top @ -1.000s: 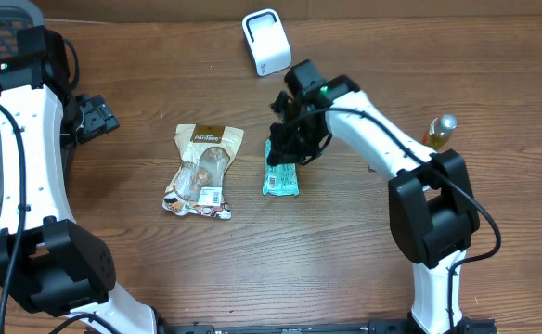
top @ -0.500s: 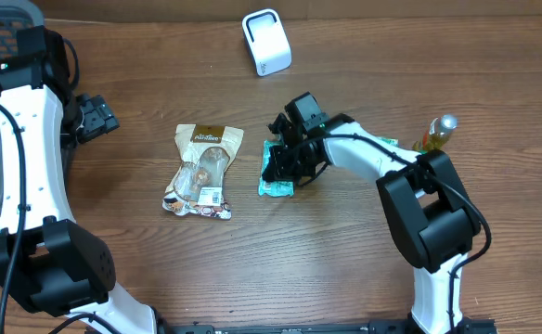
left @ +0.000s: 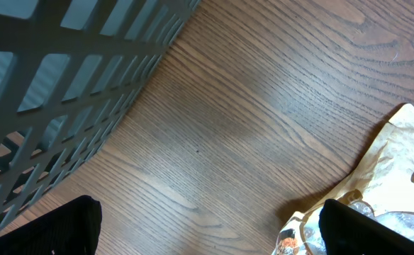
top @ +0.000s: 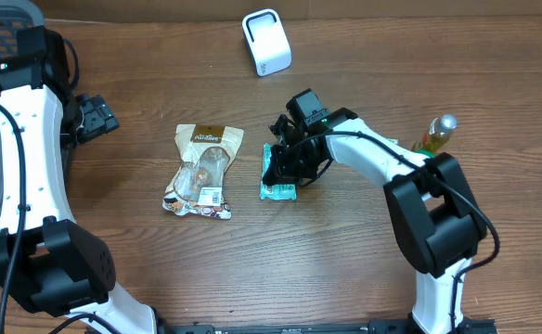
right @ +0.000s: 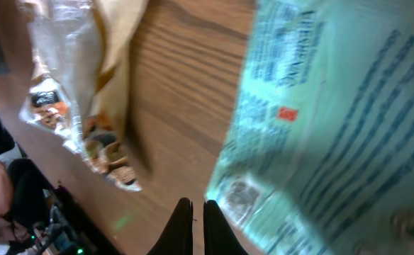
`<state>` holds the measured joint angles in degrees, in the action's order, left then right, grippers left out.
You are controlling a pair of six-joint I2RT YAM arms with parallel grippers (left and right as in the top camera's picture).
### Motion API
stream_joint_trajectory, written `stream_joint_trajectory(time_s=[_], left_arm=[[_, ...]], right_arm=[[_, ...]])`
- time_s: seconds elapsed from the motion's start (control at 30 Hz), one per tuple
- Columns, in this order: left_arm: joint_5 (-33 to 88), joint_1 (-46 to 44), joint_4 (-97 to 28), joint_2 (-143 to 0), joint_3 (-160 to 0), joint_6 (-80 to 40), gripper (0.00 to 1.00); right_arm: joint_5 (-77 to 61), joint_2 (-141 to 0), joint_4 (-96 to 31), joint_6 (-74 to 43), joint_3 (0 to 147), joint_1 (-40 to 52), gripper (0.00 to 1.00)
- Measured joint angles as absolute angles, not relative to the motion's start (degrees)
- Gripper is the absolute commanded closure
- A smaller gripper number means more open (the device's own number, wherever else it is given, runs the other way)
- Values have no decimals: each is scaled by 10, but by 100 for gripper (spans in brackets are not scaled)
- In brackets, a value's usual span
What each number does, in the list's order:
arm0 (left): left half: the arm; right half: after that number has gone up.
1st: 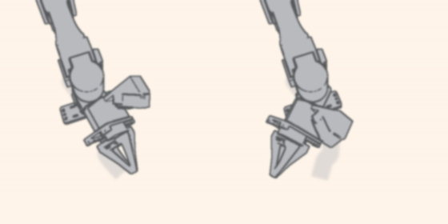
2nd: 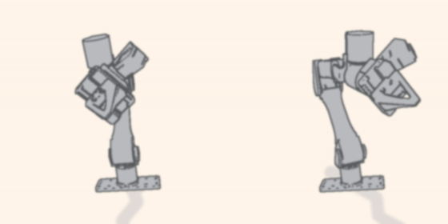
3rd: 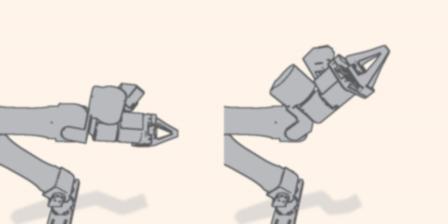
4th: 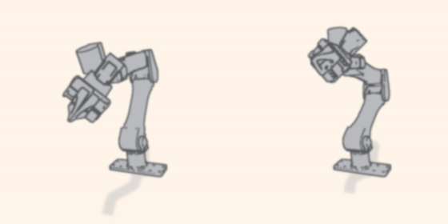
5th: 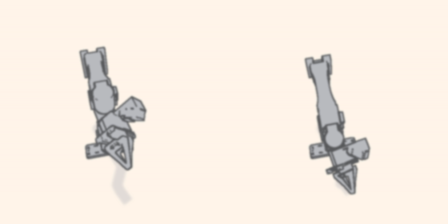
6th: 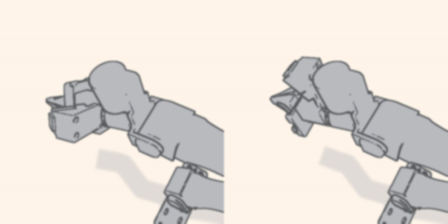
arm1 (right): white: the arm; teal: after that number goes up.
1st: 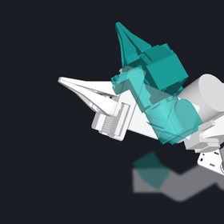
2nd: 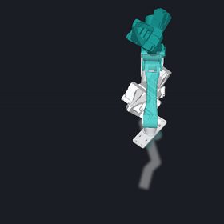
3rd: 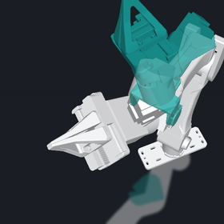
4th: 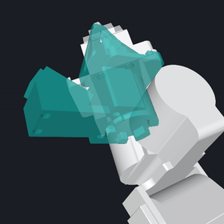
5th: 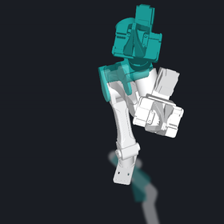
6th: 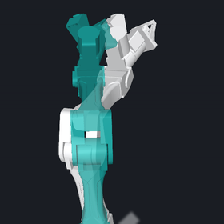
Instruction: Scan the item barcode
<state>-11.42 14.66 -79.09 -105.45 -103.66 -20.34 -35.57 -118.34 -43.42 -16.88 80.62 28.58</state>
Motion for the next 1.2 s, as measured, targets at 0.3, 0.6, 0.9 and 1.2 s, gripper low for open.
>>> stream_joint_trajectory(time_s=[0.3, 0.6, 0.9, 1.2], left_arm=[[-114, 147, -791, -1054, -1037, -203, 0], [-114, 147, -791, -1054, -1037, -203, 0], [-114, 147, -791, -1054, -1037, -203, 0], [-114, 147, -791, -1054, -1037, -203, 1]], right_arm=[[-316, -1171, -492, -165, 810, 289, 96], [-265, -1171, -454, -182, 805, 301, 96], [-266, -1173, -427, -214, 770, 303, 96], [-269, -1171, -481, -214, 821, 303, 96]])
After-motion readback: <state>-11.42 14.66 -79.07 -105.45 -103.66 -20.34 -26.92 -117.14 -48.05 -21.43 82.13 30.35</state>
